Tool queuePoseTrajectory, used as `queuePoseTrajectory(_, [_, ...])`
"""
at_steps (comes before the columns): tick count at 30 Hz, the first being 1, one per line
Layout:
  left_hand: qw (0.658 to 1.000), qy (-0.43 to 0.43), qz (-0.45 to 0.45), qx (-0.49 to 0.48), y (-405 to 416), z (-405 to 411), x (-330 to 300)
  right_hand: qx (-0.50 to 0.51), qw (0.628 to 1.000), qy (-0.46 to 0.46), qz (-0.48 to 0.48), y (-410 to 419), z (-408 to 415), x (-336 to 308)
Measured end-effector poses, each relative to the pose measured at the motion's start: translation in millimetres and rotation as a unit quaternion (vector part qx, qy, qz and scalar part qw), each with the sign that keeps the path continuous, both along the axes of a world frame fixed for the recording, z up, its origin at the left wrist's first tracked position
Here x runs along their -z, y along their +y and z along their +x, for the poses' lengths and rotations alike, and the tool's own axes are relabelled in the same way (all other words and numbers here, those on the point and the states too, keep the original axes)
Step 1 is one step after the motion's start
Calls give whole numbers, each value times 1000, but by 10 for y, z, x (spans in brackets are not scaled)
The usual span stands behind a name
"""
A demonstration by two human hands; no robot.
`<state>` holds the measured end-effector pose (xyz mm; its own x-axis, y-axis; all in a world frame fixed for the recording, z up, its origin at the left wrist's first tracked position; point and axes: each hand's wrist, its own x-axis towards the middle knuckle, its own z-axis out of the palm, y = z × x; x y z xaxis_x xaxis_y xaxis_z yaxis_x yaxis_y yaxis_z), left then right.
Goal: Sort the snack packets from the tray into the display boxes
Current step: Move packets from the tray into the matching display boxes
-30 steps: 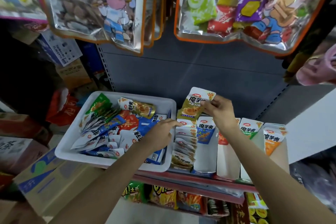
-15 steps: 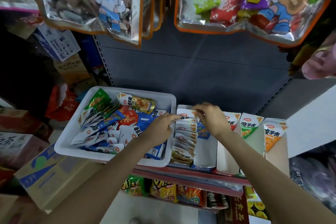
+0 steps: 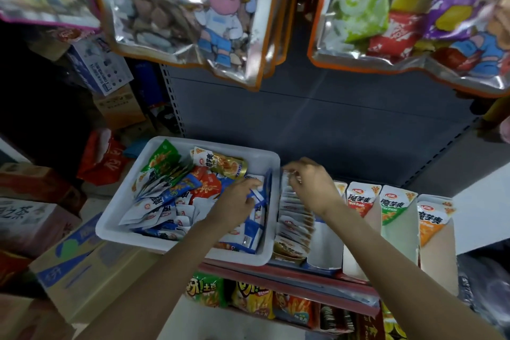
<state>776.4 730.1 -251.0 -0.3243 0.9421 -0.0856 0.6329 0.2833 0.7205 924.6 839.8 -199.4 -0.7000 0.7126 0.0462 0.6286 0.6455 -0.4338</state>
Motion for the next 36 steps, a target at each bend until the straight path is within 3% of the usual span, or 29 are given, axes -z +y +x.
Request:
queuePoseTrajectory(5, [992,-16,-8,-127,-52,-617,82,-49,995,-35,-83,-134,-707,168])
queuePoseTrajectory(10, [982,-56,-92,-157,69,-1142,120,-52,982,-112,-142,-177,-1378,546])
queuePoseTrajectory(19, [975,-68,-122,-174,375,-1515,269,-2,981,-181,-66,-22,-1791,972])
queuePoseTrajectory(24, [982,23,-74,-172,348,-1542,342,40,981,-185,-40,-80,-1722,798])
queuePoseTrajectory(29, [992,29,48,-113,206,-1459,223,45,988,-135,-64,-172,-1648,658])
queuePoseTrajectory(33, [972,25,217,-92,90,-1208,-43,28,996,-80,-39,-244,-1477,414])
queuePoseTrajectory(36, [951,82,257,-151,93,-1002,-136,56,995,31,-77,-249,-1202,366])
